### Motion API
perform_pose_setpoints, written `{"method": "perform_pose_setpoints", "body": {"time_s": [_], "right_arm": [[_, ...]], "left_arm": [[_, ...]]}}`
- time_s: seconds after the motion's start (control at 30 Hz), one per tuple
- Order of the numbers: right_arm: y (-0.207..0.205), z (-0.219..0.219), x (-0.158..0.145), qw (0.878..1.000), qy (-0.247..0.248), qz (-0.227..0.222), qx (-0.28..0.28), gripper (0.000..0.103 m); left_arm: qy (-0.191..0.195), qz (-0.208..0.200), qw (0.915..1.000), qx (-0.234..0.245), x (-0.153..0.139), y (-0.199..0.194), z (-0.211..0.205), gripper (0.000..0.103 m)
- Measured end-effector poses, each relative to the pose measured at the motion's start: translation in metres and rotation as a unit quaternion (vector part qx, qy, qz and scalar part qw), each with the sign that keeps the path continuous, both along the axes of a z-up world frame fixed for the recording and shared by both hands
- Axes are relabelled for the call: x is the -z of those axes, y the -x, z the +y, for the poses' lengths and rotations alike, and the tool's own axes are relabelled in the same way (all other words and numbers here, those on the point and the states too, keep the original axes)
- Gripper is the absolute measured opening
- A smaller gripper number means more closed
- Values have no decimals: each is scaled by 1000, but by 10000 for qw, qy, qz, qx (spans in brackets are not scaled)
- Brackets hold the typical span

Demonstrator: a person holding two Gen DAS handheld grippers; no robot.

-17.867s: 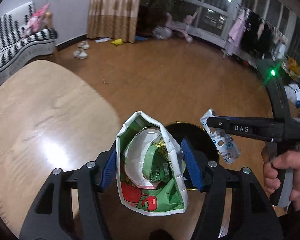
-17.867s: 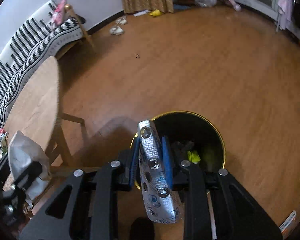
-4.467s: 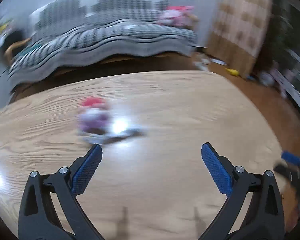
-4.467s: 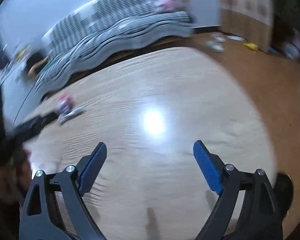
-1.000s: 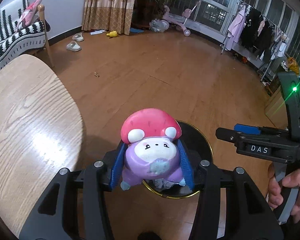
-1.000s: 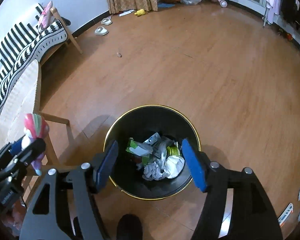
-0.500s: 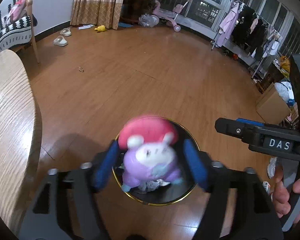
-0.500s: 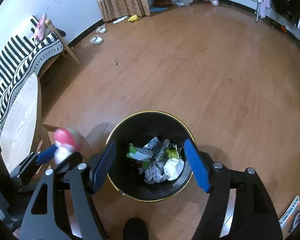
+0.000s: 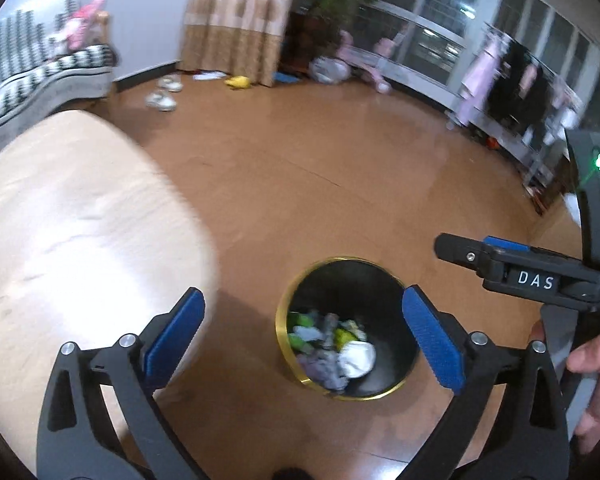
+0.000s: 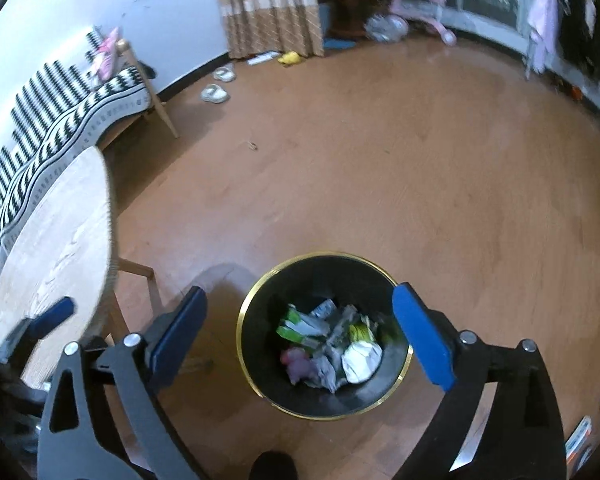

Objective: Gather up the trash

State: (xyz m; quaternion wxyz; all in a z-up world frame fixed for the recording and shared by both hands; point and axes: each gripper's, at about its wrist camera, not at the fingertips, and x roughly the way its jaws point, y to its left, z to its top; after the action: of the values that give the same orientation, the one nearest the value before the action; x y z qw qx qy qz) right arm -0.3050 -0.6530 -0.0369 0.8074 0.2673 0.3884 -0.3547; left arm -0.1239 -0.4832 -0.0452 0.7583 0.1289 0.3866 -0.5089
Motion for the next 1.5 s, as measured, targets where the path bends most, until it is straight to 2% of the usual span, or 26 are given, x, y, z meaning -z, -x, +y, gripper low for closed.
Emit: {"method": "perform_pose_setpoints", "body": {"time_s": [0.17,0.37,0.47,0.6,0.67,0.73,0.83,0.97,1.07,1.2,1.5], "right_arm": [[-60,41,-21,9979,141,-138,-611,91],[-146,123,-45,9864,303,-271,-1595,92],[-186,171,-54,9776,362,-349,-2042,92],[-236,234,-61,9635,393,-394,-2619,92],[-260,274,-62,9543,389,-396,-2938,92],[-278,306,-62,9461,366,-400,-3194,92],[-305,361,-60,9298,429,-369,-3637,92],[-327,408,-51,9183,487,-261,-3920,93],[-337,424,-44,9156,502,-181,-3984,93],[-347,432,-35,9151,556,-100,-3993,93],[-355,421,-28,9179,567,-29,-3928,93]], "left_arm": [[-2,-241,9959,-866,-30,-53,77,96],[-18,-409,9759,-2143,-58,-116,200,96],[-21,-488,9598,-2765,-68,-139,266,96],[-101,-470,9343,-3533,-69,-159,351,96],[-126,-450,9257,-3754,-68,-162,380,96],[-208,-488,9123,-4061,-66,-166,416,96],[-323,-559,8968,-4376,-63,-166,455,96],[-320,-434,8792,-4734,-56,-174,504,96],[-345,-415,8739,-4831,-53,-181,520,96],[-400,-427,8772,-4766,-48,-191,526,96],[-467,-448,8833,-4643,-39,-200,530,96]]}}
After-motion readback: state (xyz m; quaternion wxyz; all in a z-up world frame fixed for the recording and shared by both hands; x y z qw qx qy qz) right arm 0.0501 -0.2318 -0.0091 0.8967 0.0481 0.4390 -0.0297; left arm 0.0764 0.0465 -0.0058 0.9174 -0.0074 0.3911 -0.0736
